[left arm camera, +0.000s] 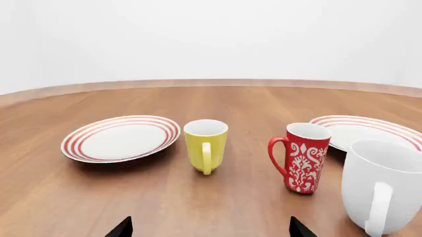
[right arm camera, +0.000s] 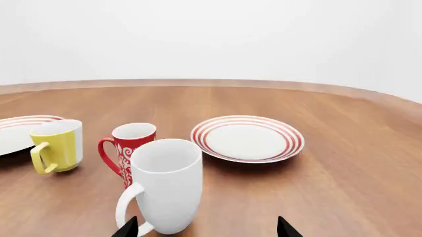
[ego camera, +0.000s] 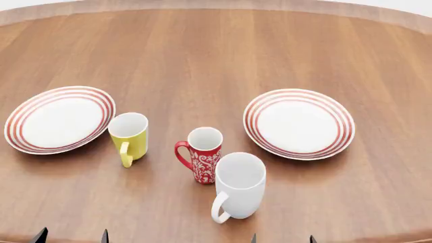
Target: Put the red mug on the left plate.
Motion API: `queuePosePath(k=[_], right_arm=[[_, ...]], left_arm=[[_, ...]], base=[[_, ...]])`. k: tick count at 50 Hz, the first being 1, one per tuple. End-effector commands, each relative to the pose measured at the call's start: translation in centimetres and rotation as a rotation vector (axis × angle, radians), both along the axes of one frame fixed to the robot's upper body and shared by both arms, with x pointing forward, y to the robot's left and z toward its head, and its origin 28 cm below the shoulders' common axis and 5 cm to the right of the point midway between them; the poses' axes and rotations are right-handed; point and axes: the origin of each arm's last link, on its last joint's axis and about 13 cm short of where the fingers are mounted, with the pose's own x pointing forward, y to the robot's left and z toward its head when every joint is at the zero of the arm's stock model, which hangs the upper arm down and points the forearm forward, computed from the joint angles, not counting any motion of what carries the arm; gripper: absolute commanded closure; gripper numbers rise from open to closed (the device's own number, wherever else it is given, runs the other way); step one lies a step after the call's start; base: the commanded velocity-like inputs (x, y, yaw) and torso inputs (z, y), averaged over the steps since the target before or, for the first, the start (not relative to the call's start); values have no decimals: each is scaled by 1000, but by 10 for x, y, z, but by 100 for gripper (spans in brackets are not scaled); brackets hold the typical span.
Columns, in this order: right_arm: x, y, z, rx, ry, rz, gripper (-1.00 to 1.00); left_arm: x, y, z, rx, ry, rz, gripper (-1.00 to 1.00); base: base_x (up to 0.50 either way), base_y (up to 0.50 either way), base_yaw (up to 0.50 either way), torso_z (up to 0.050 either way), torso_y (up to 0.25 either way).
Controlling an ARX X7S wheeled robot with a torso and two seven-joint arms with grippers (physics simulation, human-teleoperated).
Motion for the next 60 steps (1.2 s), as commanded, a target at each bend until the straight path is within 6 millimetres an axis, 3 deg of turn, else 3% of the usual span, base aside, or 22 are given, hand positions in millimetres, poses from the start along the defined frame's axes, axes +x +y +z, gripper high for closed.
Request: queuePosePath(k=[1, 11, 35, 60], right_arm=[[-4, 0, 4, -7, -9, -10, -100], [-15, 3, 20, 7, -60, 31, -100], [-13, 5, 17, 32, -72, 68, -100], [-14, 6, 19, 56, -80, 94, -100]], left_arm=[[-2, 1, 3, -3, -10, 3, -100], [-5, 1, 9, 16, -39, 19, -100], [-4, 2, 6, -11, -23, -7, -100], [-5, 3, 9, -14, -39, 2, -100]], base=[[0, 0, 0, 0, 0], [0, 0, 0, 0, 0], [88, 208, 0, 0, 0], [314, 380, 0, 0, 0]])
